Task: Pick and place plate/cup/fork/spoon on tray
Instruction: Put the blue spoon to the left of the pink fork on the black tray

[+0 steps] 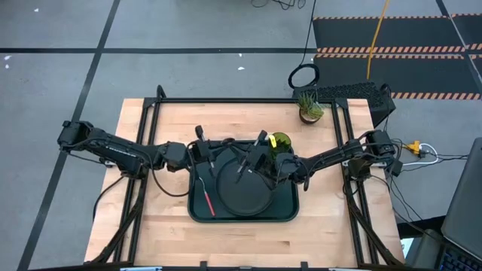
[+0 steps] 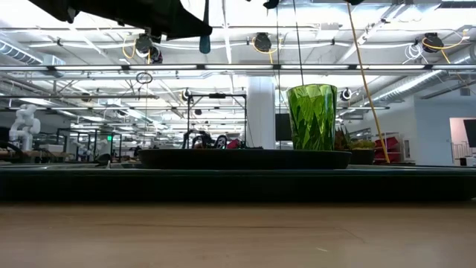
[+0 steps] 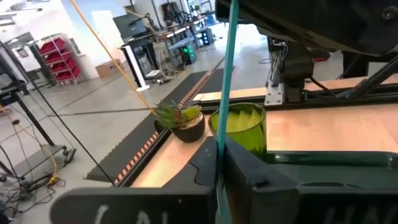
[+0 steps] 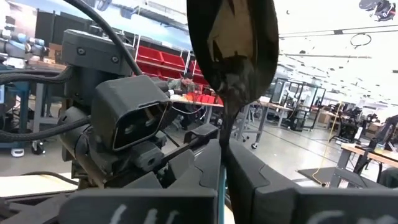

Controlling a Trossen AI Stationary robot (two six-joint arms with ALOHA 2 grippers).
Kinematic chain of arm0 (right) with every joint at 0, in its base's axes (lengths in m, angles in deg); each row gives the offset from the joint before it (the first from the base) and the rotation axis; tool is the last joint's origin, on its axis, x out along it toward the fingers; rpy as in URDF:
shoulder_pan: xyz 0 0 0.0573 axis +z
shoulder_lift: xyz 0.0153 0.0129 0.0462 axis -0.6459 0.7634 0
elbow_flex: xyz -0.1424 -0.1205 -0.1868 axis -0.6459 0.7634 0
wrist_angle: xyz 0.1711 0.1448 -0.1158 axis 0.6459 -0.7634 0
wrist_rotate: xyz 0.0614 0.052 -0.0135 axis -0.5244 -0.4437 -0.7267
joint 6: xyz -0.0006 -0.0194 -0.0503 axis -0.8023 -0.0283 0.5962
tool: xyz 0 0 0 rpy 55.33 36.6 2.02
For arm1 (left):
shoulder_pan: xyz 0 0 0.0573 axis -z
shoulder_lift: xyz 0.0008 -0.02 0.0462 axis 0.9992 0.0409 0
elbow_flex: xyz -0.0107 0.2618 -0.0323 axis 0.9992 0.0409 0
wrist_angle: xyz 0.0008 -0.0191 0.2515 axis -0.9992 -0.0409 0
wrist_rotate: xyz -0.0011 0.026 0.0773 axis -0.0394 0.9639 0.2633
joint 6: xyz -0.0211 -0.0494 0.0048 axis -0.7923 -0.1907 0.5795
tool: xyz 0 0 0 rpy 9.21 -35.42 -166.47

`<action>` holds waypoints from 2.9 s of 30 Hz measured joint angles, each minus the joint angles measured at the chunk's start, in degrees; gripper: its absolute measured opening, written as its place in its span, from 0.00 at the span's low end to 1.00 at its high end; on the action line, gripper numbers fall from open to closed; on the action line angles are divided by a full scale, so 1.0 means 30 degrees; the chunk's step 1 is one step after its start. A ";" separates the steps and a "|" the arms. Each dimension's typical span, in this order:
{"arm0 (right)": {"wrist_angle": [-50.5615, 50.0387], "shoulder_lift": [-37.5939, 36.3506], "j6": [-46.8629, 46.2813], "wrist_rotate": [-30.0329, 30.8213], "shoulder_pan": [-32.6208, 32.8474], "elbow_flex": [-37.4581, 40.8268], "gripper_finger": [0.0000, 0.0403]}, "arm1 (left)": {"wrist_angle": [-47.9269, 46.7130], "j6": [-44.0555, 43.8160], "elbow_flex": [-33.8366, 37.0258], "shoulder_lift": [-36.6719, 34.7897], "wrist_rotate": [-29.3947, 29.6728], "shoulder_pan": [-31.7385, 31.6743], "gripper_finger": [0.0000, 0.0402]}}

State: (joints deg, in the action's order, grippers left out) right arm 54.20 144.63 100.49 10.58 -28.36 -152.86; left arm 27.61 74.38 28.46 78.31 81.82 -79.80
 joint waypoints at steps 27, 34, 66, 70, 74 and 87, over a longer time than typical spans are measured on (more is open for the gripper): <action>-1.6953 -0.4081 -0.6350 0.6496 0.0232 0.0000 0.49 | -0.7037 -0.0325 0.0000 -0.5621 0.1325 -0.0446 0.02; -2.4976 -0.8357 -1.0713 0.5282 0.0693 -0.0001 0.45 | -0.7878 -0.0369 0.0000 -0.7081 -0.0102 -0.0510 0.02; -3.0744 -2.3188 -1.6089 -0.0110 0.1567 0.8938 0.37 | -1.1717 -0.3724 0.0022 -0.7810 -0.9648 -0.4292 0.02; -2.9463 -2.3350 -1.7287 -0.3930 0.1574 0.9628 0.37 | -1.1204 -0.4602 0.0022 -0.7817 -1.2339 -0.4842 0.02; -2.6935 -2.3343 -1.6740 -0.8774 0.1574 1.1150 0.37 | -1.0021 -0.6265 0.0020 -0.7753 -1.5435 -0.5728 0.02; -2.2067 -2.3704 -1.3316 -1.0940 0.0505 1.4222 0.37 | -0.8623 -1.0485 0.1348 -0.7668 -1.7483 -0.6492 0.02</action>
State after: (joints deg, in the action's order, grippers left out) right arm -12.00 73.52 60.54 -22.24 -26.84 -110.20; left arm 1.75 42.92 32.50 55.30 29.38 -99.27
